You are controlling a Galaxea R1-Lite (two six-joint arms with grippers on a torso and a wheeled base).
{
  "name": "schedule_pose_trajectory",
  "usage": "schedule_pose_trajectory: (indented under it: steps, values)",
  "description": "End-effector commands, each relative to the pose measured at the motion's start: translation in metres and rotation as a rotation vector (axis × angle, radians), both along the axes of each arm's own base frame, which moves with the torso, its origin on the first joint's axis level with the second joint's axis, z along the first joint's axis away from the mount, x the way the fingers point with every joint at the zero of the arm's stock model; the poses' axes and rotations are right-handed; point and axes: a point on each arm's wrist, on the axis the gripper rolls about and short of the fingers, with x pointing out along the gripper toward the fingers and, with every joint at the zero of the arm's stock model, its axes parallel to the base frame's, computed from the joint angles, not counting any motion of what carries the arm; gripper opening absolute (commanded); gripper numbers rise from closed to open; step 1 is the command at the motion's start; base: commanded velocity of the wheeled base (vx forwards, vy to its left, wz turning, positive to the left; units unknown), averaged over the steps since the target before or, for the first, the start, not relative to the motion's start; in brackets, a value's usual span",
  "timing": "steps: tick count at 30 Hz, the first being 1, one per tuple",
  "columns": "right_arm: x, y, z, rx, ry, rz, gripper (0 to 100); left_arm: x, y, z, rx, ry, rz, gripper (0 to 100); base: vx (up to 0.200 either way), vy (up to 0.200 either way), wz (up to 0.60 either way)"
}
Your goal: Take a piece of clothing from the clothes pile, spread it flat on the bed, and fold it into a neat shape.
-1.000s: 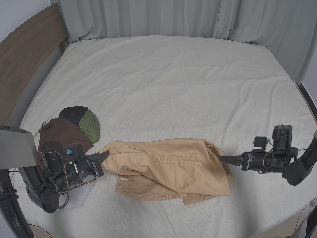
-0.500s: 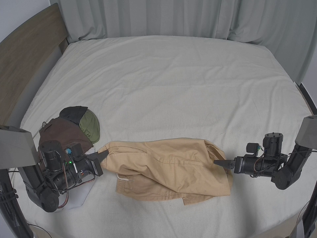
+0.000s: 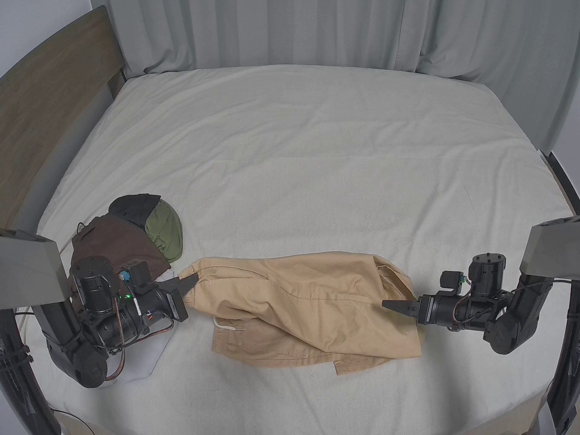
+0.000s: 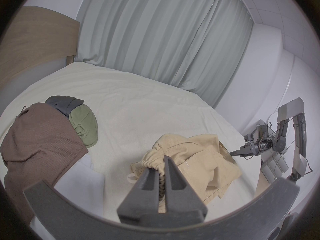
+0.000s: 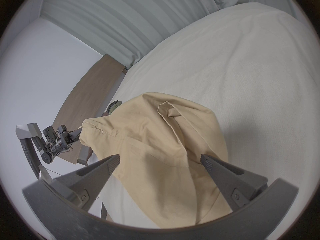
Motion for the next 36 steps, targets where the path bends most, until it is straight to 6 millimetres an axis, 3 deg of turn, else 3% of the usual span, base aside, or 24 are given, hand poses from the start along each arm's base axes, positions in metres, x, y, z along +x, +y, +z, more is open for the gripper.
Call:
schedule_pose_trajectory:
  steps: [1, 8, 9, 23, 29, 31, 36]
  values:
    - [0.002, 0.002, -0.004, -0.001, 0.003, 0.007, 100, 0.0, 0.0, 0.001, 0.0, -0.003, -0.001, 0, 0.0, 0.0, 0.0]
    - [0.004, 0.003, -0.011, 0.002, -0.016, 0.007, 100, -0.001, 0.0, 0.002, -0.003, -0.006, -0.001, 0, 0.0, 0.0, 0.0]
    - [0.004, 0.003, -0.011, 0.003, -0.019, 0.007, 0, 0.0, 0.0, 0.002, -0.003, -0.008, -0.001, 0, 0.0, 0.0, 0.0]
    - [0.004, -0.005, -0.008, 0.008, -0.026, -0.011, 0, -0.001, 0.0, 0.002, -0.002, -0.005, -0.001, 0, 0.0, 0.0, 0.0]
    - [0.003, -0.02, 0.007, 0.047, -0.057, -0.013, 0, -0.001, 0.0, 0.002, -0.002, -0.005, -0.003, 0, 0.0, 0.0, 0.0]
    - [0.001, -0.027, 0.02, 0.1, -0.081, 0.002, 0, -0.001, 0.0, 0.002, -0.003, -0.006, -0.001, 0, 0.0, 0.0, 0.0]
    - [-0.008, -0.029, 0.038, 0.195, -0.102, 0.053, 0, -0.001, 0.0, 0.002, -0.003, -0.006, -0.003, 0, 0.0, 0.0, 0.0]
